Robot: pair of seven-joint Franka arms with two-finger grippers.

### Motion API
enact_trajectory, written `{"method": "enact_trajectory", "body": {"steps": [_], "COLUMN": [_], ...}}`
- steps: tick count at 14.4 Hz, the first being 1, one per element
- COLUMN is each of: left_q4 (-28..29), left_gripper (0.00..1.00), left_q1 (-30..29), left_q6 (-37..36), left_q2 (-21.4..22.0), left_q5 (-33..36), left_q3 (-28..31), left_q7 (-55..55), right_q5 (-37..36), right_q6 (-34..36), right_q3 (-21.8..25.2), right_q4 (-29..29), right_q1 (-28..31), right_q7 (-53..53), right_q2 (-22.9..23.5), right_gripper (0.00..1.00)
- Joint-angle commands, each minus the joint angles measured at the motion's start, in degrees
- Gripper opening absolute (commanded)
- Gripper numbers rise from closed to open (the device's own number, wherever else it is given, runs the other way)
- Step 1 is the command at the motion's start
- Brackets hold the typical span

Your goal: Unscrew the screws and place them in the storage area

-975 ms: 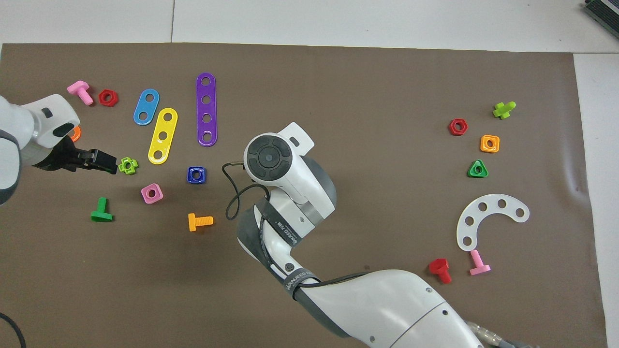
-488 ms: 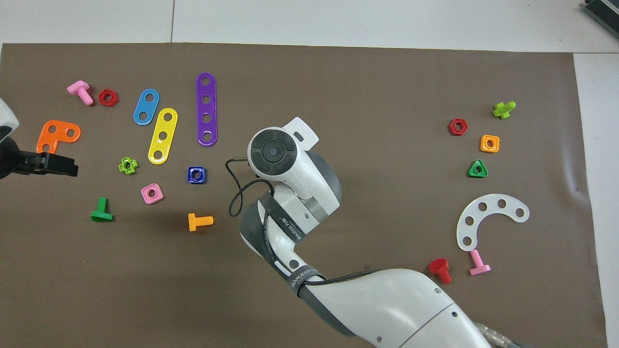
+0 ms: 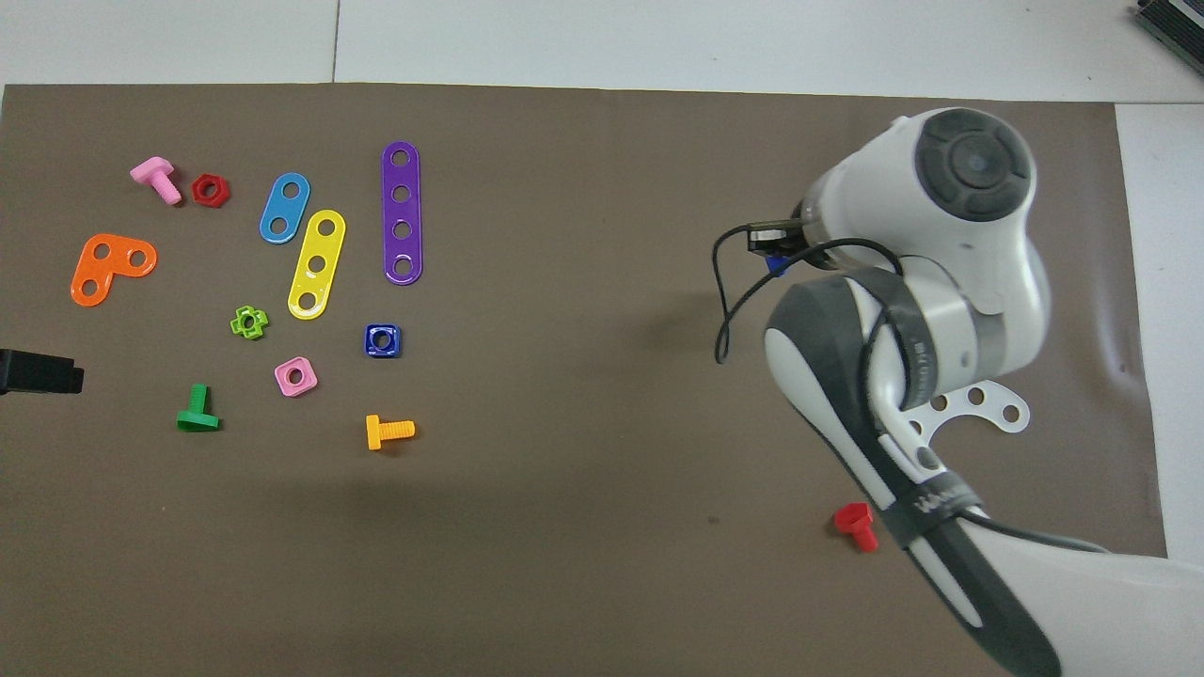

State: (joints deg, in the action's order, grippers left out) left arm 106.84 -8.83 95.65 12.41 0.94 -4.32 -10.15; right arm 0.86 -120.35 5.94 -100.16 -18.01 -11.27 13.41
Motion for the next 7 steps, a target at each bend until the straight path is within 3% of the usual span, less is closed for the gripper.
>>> {"method": "enact_trajectory", "body": {"steps": [1,3,7], "left_q4": [-0.13,-1.89,-8.02], "left_gripper": [1.00,1.00,1.00], "left_q1": [0.12,0.13,0.21], "left_q6": [-1.17,-1.34,-4.49], "left_q2": [1.92,1.40,-2.28], "left_q5": [1.17,0.74,-1.02], "left_q3": [-1.13,-2.27,-2.36], "left_q7": [1.53,2.33,2.24], "right_q5": [4.83,7.66,7.93], "right_q6": [-6.45,-13.74,-18.68], "right_q3": [-1.11,-1.11,-1.11], "right_q4": [-13.27,-20.83,-25.77], "right_q1": [5.33,8.07,10.89], "right_q7": [8.95,16.24,20.67], "right_q2": [-5.58,-7.52,-7.26], "right_gripper": [0.00,0.00,0.00]}}
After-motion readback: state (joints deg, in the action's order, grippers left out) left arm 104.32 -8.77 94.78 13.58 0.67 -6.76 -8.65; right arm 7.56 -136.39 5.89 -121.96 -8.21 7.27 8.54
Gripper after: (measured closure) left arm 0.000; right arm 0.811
